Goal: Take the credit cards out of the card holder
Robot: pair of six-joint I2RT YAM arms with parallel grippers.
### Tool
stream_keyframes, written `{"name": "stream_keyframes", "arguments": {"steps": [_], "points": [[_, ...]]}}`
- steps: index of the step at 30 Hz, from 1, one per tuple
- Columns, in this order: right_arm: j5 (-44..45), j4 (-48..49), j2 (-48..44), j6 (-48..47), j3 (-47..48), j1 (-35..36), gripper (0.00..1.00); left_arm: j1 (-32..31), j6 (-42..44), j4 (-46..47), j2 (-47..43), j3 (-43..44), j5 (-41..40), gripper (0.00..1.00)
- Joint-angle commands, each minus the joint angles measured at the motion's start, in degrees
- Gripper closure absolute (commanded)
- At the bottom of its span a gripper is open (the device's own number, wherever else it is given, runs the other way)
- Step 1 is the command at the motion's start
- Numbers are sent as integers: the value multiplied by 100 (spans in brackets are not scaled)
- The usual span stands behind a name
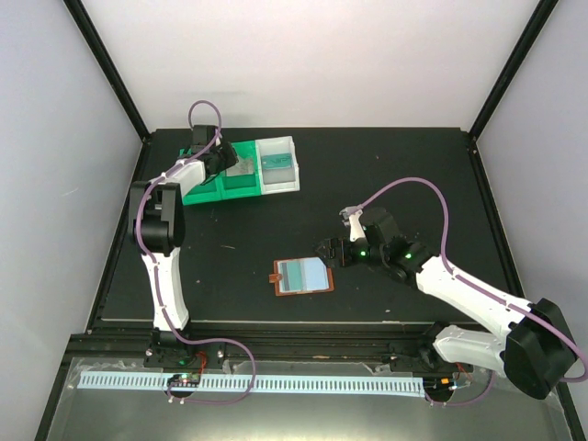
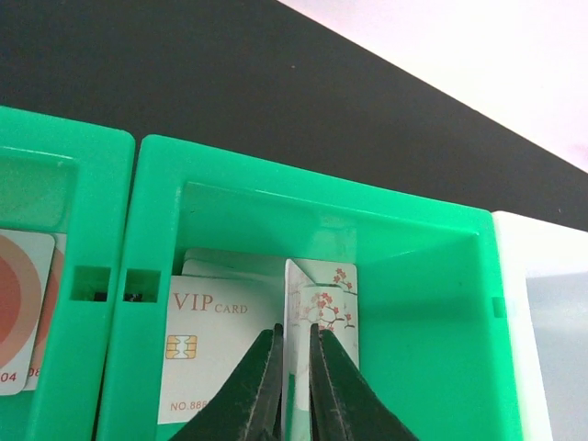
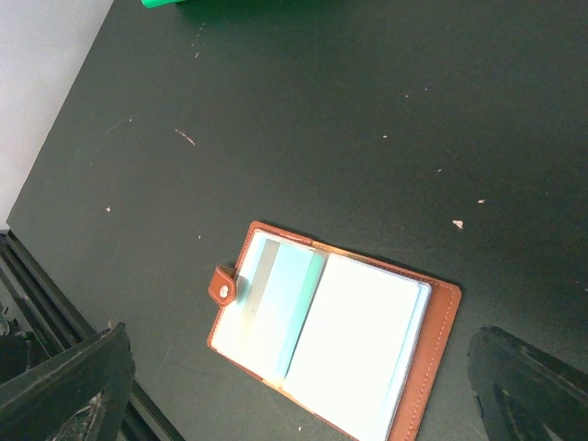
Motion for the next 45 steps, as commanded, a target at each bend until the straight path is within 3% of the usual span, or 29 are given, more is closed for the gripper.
{"name": "stream_keyframes", "arguments": {"steps": [1, 25, 36, 45], "points": [[33, 30, -50, 12, 130, -28, 0, -36, 85, -166, 62, 334, -106, 89], [46, 20, -193, 65, -2, -30, 0, -36, 178, -319, -93, 411, -183, 84], [102, -22, -152, 112, 33, -28, 0, -35, 210, -384, -533, 369, -111, 70], [163, -26, -166, 311, 33, -31, 0, -35, 226, -685, -894, 342, 33, 49]]}}
